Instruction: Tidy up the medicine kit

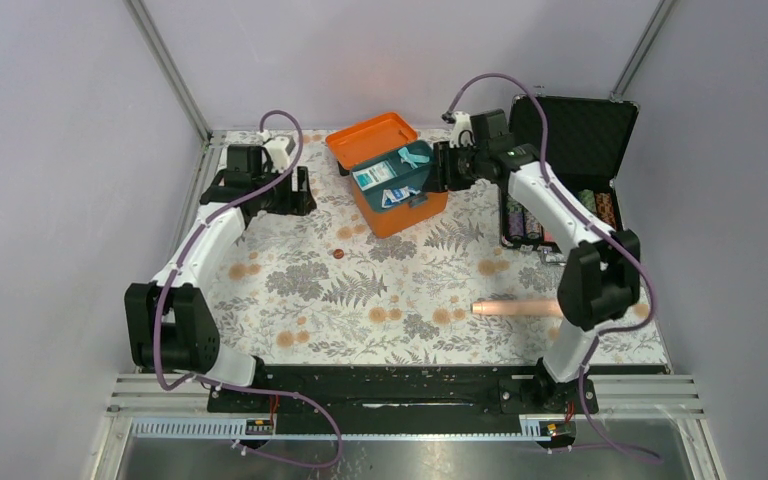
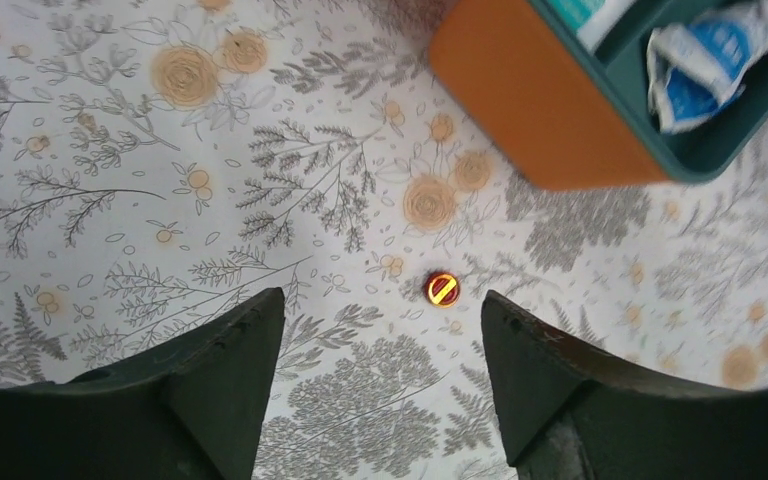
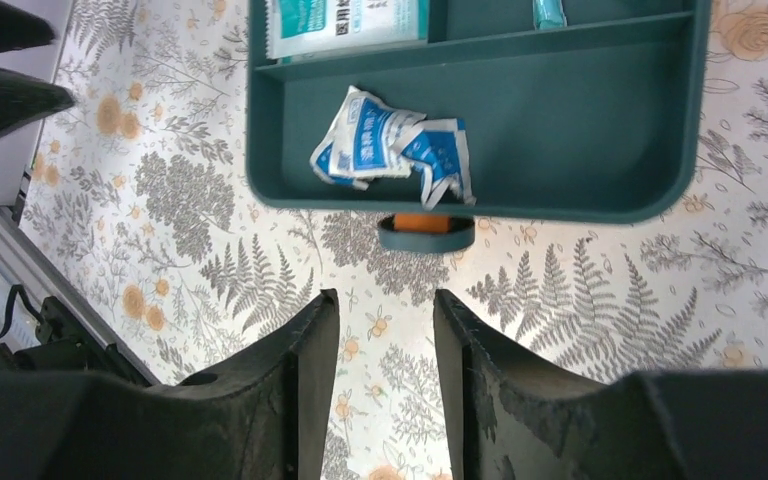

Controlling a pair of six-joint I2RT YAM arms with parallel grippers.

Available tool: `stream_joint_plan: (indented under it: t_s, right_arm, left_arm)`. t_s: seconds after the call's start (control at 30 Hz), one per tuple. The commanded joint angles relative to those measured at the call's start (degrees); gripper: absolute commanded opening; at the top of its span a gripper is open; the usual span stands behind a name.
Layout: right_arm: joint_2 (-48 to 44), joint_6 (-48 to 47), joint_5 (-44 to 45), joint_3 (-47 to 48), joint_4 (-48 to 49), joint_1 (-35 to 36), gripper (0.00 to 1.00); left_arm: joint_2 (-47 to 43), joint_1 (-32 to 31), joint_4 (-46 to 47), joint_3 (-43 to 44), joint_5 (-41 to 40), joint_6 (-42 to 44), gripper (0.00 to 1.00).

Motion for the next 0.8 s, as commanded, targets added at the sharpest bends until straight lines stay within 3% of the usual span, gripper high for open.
stream_joint_plan:
  t_s: [0.0, 0.17, 0.33, 0.5, 0.77]
  right_arm:
    - [-8.80, -1.15, 1.33, -4.18, 1.06, -1.09, 0.47]
    - [-13.70, -1.42, 0.75, -8.53, 0.08, -3.87, 0.48]
    - [-16.36, -2.76, 1.43, -9.03, -1.52, -6.63, 0.48]
    - [-17.36, -3.03, 1.80, -9.97, -1.52, -7.82, 0.48]
    - [-18.25, -3.00, 1.13, -10.80, -1.59, -9.01, 0.48]
  left_arm:
    - [3.15, -1.28, -4.54, 0.36, 7.08, 14.57, 0.69]
    - [4.11, -3.35, -6.97, -2.47, 15.35, 33.01, 0.63]
    - [9.33, -9.12, -13.30, 0.36, 14.03, 46.51, 0.61]
    - [16.89, -13.72, -15.57, 4.31, 6.59, 50.04, 0.56]
    - [22.21, -14.85, -9.66, 5.38, 0.42, 45.65, 0.55]
